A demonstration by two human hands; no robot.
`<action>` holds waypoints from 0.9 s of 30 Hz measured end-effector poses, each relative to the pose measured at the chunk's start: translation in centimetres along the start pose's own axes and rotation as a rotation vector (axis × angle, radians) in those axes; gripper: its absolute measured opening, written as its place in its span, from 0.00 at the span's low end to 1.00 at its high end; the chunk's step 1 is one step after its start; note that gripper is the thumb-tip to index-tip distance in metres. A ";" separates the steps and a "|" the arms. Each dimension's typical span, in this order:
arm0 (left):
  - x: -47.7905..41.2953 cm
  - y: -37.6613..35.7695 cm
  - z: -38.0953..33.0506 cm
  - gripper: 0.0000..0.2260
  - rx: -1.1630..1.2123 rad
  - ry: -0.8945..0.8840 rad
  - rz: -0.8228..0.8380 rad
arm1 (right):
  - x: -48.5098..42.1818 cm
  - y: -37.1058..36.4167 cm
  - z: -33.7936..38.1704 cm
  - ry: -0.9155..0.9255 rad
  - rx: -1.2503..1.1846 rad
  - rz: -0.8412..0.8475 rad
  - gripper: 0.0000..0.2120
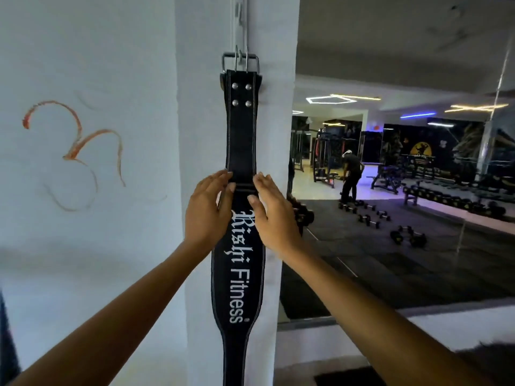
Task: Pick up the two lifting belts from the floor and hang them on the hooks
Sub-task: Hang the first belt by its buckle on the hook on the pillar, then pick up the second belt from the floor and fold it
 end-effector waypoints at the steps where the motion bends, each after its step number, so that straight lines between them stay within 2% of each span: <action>1: 1.8 -0.2 -0.4 0.14 -0.035 0.011 0.014 | 1.8 -0.5 -0.3 -0.012 -0.015 0.017 0.22; 6: 12.5 -2.1 0.3 0.14 -0.081 0.209 0.075 | 11.9 -3.6 -1.9 -0.087 -0.164 0.127 0.19; 13: 32.3 -6.0 2.1 0.12 -0.026 0.730 0.220 | 28.9 -10.7 -5.0 -0.358 -0.340 0.462 0.17; 18: 46.6 -7.6 2.4 0.11 0.074 1.101 0.335 | 40.8 -15.2 -5.3 -0.489 -0.357 0.714 0.15; 27: 66.9 -6.8 4.0 0.11 0.179 1.505 0.494 | 55.8 -22.2 -5.2 -0.650 -0.272 1.016 0.13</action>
Point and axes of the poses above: each hand's wrist, its own x-axis away from the middle knuckle, its own y-axis out of the back of the hand, z = x × y, the point moved 8 cm from there along -x, towards the middle knuckle, and after that the axes turned 10 degrees about z, right-handed, at the moved point
